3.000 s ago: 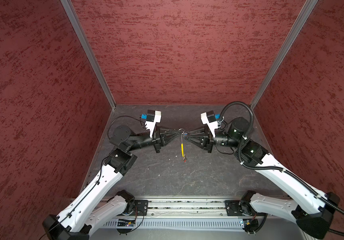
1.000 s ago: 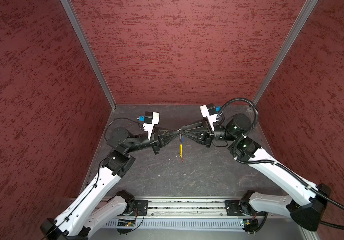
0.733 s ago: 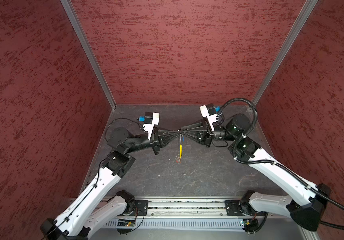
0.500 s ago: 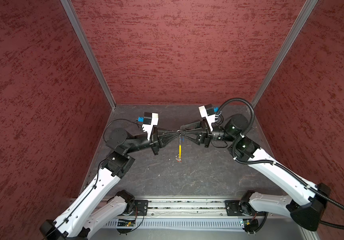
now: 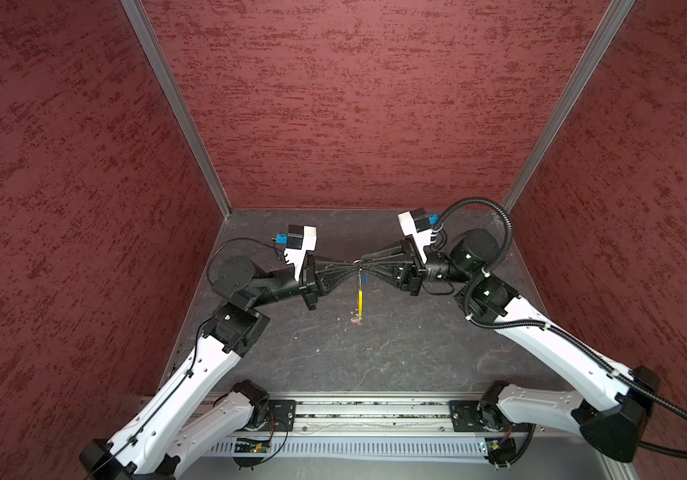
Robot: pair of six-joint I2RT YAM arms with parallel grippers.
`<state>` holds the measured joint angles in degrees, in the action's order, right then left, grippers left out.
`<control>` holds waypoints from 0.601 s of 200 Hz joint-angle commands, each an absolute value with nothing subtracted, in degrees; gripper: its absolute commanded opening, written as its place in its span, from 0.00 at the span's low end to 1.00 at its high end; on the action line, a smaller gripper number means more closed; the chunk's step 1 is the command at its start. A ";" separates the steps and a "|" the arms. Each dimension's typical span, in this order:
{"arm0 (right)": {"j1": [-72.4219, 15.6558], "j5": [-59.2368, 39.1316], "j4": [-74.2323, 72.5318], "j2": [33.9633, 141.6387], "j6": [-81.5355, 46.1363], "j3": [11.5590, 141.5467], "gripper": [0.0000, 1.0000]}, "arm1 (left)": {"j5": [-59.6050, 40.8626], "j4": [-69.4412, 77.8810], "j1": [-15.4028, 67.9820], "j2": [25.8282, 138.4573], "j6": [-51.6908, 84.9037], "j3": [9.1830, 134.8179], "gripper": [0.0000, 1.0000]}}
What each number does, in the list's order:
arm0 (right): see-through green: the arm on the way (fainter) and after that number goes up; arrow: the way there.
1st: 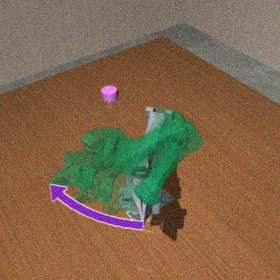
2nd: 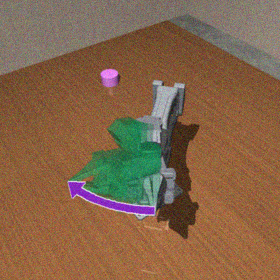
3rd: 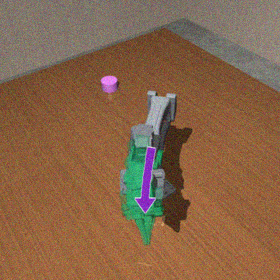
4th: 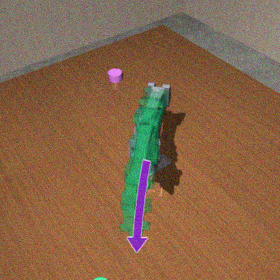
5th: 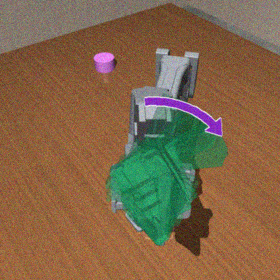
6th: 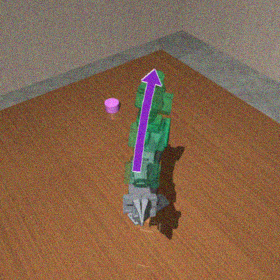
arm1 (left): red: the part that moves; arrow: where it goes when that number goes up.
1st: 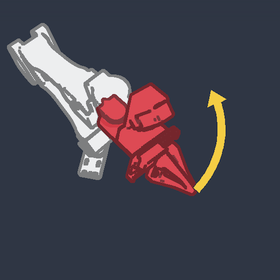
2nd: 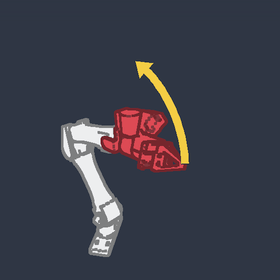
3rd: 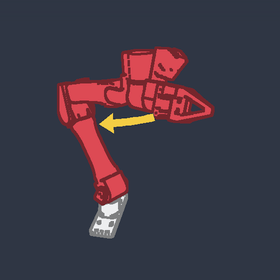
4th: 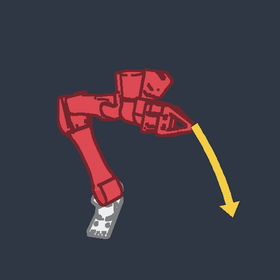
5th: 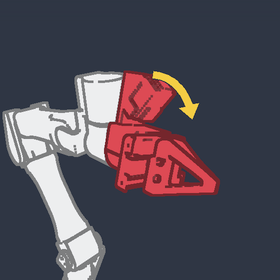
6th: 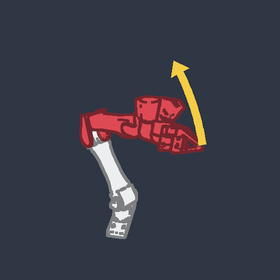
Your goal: Remove the keys from the keyring
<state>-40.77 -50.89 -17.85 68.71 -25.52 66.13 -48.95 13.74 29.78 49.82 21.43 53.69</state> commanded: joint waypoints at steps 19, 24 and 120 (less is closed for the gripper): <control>-41.13 -53.83 -20.40 69.39 -26.38 66.18 0.20 | -47.60 15.40 29.44 49.31 22.07 53.44 0.00; -41.13 -53.91 -20.39 69.50 -26.41 66.20 0.19 | -47.57 15.46 29.39 49.30 22.14 53.44 0.00; -41.31 -53.41 -20.13 69.35 -26.28 66.09 0.02 | -47.43 15.69 29.36 49.62 22.68 53.35 0.00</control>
